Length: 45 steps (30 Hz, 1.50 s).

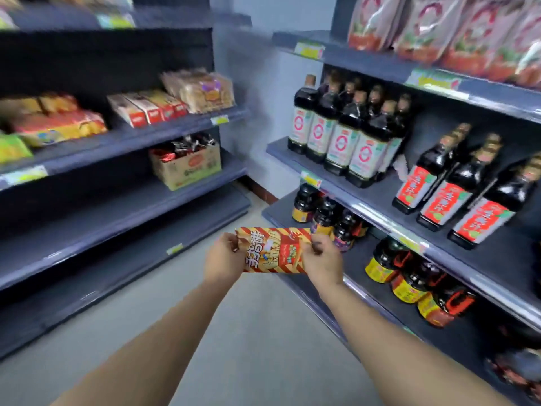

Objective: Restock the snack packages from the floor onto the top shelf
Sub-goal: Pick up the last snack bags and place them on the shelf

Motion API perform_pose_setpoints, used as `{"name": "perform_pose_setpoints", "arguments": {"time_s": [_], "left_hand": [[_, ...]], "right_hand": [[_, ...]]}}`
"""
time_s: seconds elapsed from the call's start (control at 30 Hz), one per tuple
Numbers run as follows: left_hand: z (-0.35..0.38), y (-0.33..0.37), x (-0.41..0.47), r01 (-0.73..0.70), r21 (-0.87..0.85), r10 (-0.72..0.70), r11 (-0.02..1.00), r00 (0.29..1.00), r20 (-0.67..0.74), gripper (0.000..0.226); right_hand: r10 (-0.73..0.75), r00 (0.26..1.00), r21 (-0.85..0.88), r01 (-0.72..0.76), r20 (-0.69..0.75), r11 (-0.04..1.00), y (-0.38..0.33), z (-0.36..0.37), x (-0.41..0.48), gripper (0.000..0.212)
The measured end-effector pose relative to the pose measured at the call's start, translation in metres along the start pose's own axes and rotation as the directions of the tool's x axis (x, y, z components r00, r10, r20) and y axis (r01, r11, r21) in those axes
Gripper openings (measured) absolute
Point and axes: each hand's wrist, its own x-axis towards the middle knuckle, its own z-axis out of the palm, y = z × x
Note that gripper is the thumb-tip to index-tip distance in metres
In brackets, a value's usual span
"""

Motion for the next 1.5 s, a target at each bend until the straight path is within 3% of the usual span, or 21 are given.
{"name": "perform_pose_setpoints", "arguments": {"time_s": [0.3,0.5,0.73,1.0,1.5], "left_hand": [[-0.167,-0.016,0.046,0.052,-0.171,-0.105,0.984,0.942,-0.320,0.020],[-0.260,-0.020,0.056,0.024,-0.265,-0.167,0.964,0.831,-0.530,0.031],[-0.369,-0.048,0.044,0.053,-0.290,-0.245,0.955,0.692,-0.679,0.035],[-0.514,-0.106,0.031,0.046,-0.287,-0.262,0.957,0.560,-0.786,0.037],[-0.773,-0.194,0.028,0.013,-0.234,-0.219,0.972,0.407,-0.887,0.033]], "right_hand": [[-0.258,0.921,0.055,0.253,0.292,0.966,-0.149,0.130,0.002,0.012],[-0.431,0.791,0.130,0.418,0.435,0.899,-0.240,0.202,-0.009,0.014],[-0.532,0.637,0.241,0.490,0.558,0.838,-0.323,0.291,-0.064,0.021],[-0.622,0.503,0.398,0.486,0.601,0.778,-0.414,0.405,-0.165,0.021],[-0.731,0.394,0.557,0.476,0.556,0.681,-0.571,0.590,-0.338,0.020]]}}
